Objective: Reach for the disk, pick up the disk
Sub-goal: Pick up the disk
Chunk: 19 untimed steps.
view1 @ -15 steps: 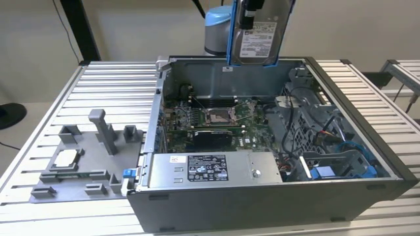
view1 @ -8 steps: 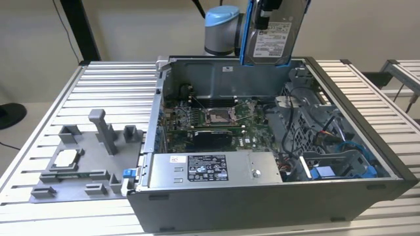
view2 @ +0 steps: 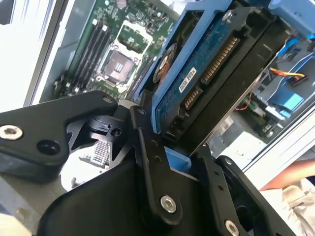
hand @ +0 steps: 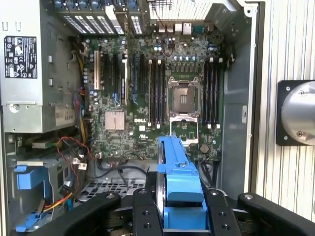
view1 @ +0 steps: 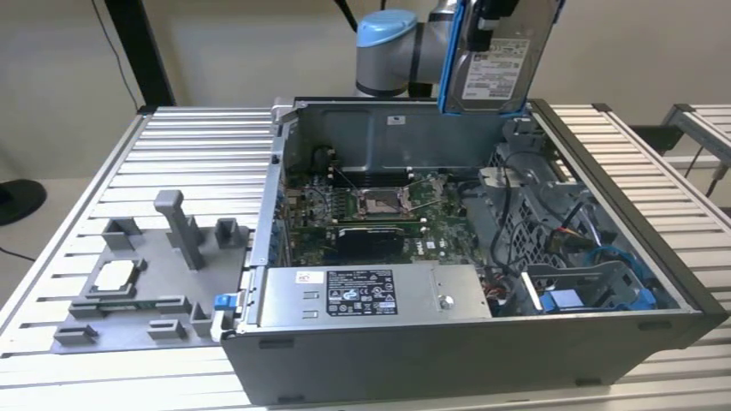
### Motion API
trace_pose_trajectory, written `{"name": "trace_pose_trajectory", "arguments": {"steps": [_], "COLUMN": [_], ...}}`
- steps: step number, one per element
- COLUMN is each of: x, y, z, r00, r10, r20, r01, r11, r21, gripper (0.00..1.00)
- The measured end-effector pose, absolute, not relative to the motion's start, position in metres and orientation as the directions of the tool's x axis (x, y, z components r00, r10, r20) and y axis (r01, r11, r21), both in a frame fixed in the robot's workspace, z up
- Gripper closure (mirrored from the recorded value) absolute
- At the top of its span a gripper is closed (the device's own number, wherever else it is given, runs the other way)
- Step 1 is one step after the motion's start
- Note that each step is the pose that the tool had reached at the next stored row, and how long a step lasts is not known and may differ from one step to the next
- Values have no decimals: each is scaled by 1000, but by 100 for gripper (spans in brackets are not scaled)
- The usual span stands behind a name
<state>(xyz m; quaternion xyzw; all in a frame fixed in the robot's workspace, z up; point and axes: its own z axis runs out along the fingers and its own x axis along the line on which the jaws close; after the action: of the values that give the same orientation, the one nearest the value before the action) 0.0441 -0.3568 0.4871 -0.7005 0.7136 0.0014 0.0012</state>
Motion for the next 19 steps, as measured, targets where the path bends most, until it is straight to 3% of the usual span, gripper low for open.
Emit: {"name": "trace_pose_trajectory", "arguments": {"steps": [19], "x": [66], "y": [-357], "z": [487], "r00": [-19], "r10": [-1000], "r20": [-4], "r01": [-1000], "r11": [19], "r21": [0], "gripper": [100]}}
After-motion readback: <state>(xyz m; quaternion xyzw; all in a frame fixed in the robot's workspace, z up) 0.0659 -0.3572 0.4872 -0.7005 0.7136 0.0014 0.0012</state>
